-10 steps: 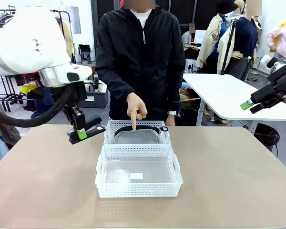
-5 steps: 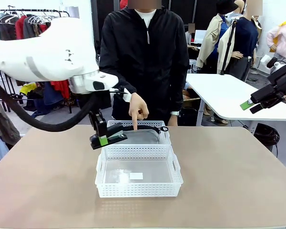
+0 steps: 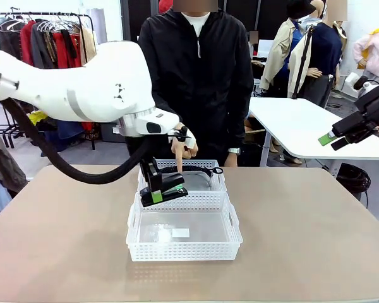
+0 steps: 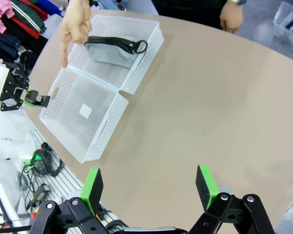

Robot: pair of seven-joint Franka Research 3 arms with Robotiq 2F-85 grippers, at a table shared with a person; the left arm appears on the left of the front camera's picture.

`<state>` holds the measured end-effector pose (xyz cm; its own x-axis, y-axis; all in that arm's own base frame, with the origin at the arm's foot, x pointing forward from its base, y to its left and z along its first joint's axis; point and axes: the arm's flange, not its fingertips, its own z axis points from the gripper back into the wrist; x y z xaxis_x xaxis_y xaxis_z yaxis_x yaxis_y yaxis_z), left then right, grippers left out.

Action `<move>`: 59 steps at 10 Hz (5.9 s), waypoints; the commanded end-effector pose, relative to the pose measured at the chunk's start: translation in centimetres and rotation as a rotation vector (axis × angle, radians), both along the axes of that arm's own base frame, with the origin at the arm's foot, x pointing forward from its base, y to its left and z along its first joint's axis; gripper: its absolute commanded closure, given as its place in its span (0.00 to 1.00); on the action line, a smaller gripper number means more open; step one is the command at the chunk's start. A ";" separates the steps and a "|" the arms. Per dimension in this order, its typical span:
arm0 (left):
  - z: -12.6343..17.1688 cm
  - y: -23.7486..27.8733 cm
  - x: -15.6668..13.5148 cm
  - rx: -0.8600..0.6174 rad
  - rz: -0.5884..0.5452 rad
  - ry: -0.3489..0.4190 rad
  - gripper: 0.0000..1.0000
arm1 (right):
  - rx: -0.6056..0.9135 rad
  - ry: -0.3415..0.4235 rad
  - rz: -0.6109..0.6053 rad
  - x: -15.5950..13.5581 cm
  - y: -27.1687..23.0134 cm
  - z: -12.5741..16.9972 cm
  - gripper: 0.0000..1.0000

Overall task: Distribute items into two baskets.
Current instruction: Place the picked Stapler into the Organizing basket as instructed by the person.

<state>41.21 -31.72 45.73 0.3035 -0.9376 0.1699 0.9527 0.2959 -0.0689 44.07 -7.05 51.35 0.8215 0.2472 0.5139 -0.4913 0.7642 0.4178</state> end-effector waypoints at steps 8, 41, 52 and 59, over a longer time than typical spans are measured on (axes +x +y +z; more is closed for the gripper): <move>-5.9 -4.9 1.3 0.016 -0.189 -0.088 1.00 | 0.003 -0.003 0.000 0.0 0.0 0.1 0.00; -9.9 -5.5 2.0 0.050 -0.235 -0.013 0.00 | 0.003 -0.003 0.000 0.0 0.0 0.1 0.00; 1.4 7.2 4.2 -0.223 0.041 -0.132 0.00 | 0.003 -0.003 0.000 0.0 0.0 0.1 0.00; 6.9 26.8 -1.2 -0.441 0.436 -0.246 0.00 | 0.003 -0.003 0.000 0.0 0.0 0.1 0.00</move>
